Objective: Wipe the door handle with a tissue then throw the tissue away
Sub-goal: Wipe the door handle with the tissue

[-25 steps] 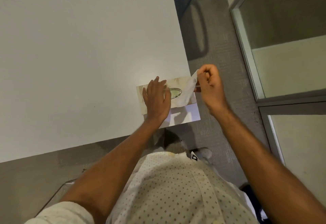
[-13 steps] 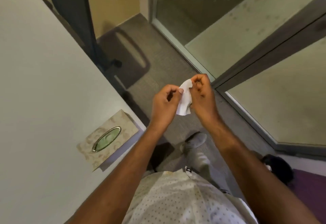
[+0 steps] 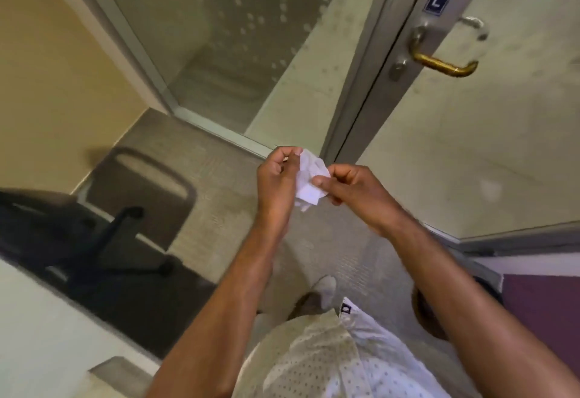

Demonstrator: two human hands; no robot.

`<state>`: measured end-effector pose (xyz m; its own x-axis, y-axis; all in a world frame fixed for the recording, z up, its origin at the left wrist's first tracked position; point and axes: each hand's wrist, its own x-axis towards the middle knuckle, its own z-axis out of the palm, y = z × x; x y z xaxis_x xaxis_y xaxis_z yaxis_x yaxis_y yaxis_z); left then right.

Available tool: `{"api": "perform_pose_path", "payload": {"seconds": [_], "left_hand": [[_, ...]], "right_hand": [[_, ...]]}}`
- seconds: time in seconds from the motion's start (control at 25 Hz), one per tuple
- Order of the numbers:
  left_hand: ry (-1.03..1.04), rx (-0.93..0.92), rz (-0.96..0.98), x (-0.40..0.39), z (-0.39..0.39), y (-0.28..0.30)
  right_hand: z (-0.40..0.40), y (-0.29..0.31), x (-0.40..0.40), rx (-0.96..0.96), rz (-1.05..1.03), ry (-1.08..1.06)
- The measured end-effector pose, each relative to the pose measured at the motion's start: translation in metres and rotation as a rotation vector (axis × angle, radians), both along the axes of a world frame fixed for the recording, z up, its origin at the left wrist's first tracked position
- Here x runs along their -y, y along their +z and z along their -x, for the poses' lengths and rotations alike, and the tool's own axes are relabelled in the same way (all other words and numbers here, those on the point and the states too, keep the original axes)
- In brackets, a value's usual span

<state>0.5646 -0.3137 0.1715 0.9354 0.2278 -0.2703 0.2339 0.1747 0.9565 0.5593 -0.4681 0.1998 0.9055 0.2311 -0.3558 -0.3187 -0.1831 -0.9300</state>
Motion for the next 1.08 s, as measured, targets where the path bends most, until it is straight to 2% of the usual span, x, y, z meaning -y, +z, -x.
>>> {"api": "perform_pose_path", "payload": {"seconds": [0.08,0.2,0.28,0.44,0.64,0.76,0.92,1.08], "left_hand": [[-0.047,0.000,-0.003,0.025,-0.033,0.003],[-0.165,0.000,-0.001,0.059,-0.078,0.012],[-0.225,0.016,-0.024,0.075,-0.111,0.017],[-0.367,0.041,-0.020,0.104,-0.178,0.029],[-0.542,0.143,-0.140,0.127,-0.256,0.034],[-0.642,0.244,-0.236,0.134,-0.290,0.038],[-0.666,0.463,-0.519,0.135,-0.316,0.034],[-0.705,0.640,-0.702,0.130,-0.324,0.028]], "right_hand": [[-0.026,0.007,0.032,0.013,-0.079,-0.108],[-0.062,0.017,0.060,-0.066,-0.316,-0.320],[-0.085,0.021,0.065,-0.099,-0.367,-0.432],[-0.137,0.026,0.080,0.080,-0.030,-0.574],[-0.185,0.029,0.101,0.340,0.173,-0.826],[-0.202,0.030,0.107,0.444,0.357,-0.818],[-0.220,0.031,0.104,0.397,0.642,-0.772],[-0.233,0.029,0.091,0.313,1.173,-0.752]]}}
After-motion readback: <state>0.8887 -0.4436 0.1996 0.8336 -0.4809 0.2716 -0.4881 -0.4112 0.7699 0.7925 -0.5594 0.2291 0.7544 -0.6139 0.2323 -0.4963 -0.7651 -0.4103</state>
